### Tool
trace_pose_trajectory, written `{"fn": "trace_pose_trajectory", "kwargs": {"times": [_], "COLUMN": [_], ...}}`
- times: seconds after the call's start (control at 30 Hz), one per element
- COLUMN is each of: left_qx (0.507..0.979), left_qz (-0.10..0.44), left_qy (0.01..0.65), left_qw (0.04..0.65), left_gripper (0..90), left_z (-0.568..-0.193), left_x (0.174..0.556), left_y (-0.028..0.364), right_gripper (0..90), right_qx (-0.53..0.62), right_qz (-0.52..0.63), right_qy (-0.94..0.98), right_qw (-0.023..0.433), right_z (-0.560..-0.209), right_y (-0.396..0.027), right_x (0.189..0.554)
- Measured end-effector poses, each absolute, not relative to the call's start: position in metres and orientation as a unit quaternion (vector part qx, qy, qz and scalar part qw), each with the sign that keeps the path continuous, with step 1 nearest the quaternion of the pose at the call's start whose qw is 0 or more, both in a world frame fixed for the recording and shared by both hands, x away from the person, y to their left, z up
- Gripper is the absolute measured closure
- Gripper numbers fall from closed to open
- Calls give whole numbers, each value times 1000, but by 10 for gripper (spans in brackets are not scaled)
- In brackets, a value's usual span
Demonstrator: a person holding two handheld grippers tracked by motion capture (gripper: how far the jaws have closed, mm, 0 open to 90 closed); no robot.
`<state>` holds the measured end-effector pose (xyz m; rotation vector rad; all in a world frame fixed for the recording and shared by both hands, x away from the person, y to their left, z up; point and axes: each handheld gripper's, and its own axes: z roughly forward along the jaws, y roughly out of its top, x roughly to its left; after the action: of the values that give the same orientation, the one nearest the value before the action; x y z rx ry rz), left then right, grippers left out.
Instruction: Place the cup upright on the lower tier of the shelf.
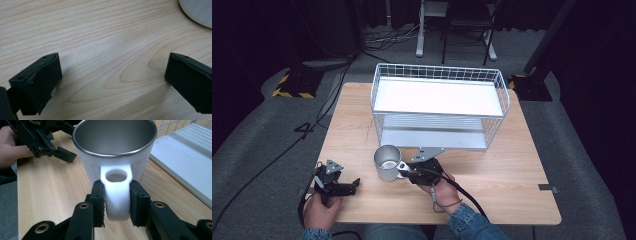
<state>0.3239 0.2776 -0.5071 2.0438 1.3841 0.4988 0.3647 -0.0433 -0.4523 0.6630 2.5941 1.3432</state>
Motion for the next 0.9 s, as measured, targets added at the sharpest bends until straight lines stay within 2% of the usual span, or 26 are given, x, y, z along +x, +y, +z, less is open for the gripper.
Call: {"fn": "trace_pose_trajectory", "kwargs": {"times": [0.5, 0.9], "left_qx": [773, 773], "left_qz": [188, 188], "left_qy": [522, 522], "left_qw": [307, 307], "left_gripper": [13, 13], "left_z": [-507, -507], "left_x": [324, 324], "left_y": [278, 278], "right_gripper": [714, 714], "right_qx": [202, 220], "right_qz": [465, 490], "right_qy": [854, 834], "right_qw": [113, 122], "right_z": [-451, -438], "right_y": [-42, -55], "right_x": [356, 360]}}
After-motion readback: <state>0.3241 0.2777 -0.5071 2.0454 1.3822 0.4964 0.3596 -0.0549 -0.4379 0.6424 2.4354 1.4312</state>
